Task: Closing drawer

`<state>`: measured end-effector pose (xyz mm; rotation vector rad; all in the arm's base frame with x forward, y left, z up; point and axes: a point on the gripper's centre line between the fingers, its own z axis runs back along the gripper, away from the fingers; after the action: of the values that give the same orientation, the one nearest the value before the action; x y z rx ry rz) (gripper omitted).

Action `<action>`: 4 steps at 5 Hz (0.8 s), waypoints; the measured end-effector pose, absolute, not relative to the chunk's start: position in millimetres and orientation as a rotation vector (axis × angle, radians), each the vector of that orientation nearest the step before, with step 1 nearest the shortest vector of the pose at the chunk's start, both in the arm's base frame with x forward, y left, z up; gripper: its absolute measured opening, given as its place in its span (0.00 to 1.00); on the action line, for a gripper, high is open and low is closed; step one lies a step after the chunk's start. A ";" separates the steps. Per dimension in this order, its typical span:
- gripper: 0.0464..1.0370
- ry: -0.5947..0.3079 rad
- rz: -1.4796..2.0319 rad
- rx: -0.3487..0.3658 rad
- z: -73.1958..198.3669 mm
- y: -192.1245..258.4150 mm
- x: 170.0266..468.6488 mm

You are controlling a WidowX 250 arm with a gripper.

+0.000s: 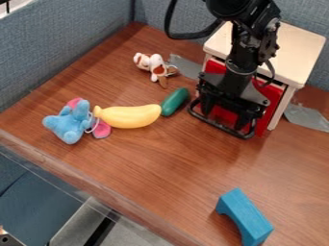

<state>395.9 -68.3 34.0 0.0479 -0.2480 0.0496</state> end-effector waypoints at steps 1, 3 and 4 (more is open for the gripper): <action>0.96 -0.240 0.058 0.049 26.7 -68.5 405.1; 0.96 -0.207 0.075 0.050 21.0 -68.3 409.4; 0.96 -0.210 0.073 0.046 23.2 -69.5 409.3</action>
<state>409.3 -69.5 23.2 0.0457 -0.2105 0.0732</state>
